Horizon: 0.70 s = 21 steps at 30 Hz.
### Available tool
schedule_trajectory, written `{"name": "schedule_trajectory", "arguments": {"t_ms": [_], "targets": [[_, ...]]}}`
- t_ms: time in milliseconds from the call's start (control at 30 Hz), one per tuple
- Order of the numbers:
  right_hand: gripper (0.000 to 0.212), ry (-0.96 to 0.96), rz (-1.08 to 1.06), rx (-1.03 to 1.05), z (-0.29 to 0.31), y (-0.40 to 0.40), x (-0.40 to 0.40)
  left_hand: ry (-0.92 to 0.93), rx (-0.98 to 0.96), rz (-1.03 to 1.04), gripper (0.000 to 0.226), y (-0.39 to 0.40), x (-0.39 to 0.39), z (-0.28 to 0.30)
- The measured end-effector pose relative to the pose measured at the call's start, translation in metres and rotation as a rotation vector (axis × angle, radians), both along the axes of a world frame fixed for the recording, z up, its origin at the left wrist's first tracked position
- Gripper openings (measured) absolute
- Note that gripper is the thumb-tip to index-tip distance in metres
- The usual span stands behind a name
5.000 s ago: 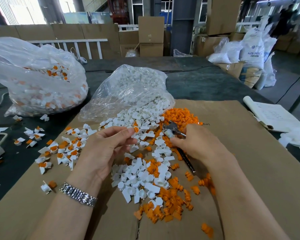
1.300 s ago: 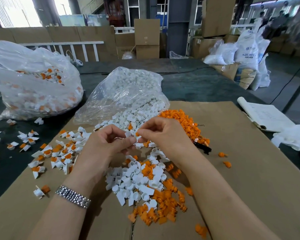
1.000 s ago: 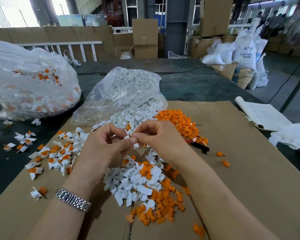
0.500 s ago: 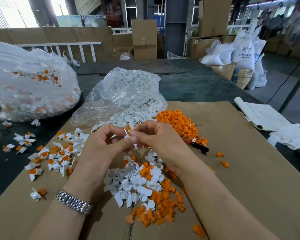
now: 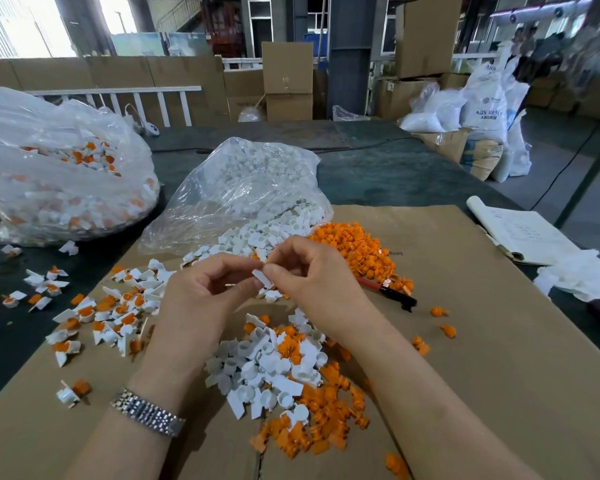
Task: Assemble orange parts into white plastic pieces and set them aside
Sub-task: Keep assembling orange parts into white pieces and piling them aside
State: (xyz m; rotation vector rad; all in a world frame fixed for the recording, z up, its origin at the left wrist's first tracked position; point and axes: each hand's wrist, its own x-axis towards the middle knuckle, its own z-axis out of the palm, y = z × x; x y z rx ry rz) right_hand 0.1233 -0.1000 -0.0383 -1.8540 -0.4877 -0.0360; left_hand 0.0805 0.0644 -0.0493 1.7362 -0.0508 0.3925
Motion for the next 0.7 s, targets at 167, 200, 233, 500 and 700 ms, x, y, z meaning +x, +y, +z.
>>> {"name": "schedule_trajectory", "arguments": {"t_ms": [167,200,233,500,700], "targets": [[0.01,-0.026,0.079,0.038,0.005,-0.004,-0.001,0.105,-0.208,-0.06,0.036,0.008,0.003,0.0],[0.011,-0.028,0.096,0.054,0.006,-0.005,-0.002,0.119,-0.288,-0.092,0.037,0.009,0.004,0.0],[0.013,-0.028,0.106,0.068,0.007,-0.006,-0.002,0.129,-0.359,-0.123,0.037,0.01,0.005,0.0],[0.015,-0.107,0.074,0.044,0.005,-0.006,-0.002,0.189,-0.614,-0.218,0.016,0.007,0.009,0.0],[0.021,-0.161,0.099,-0.075,0.003,-0.002,-0.003,0.252,-0.617,-0.109,0.016,0.008,0.011,-0.001]]}}
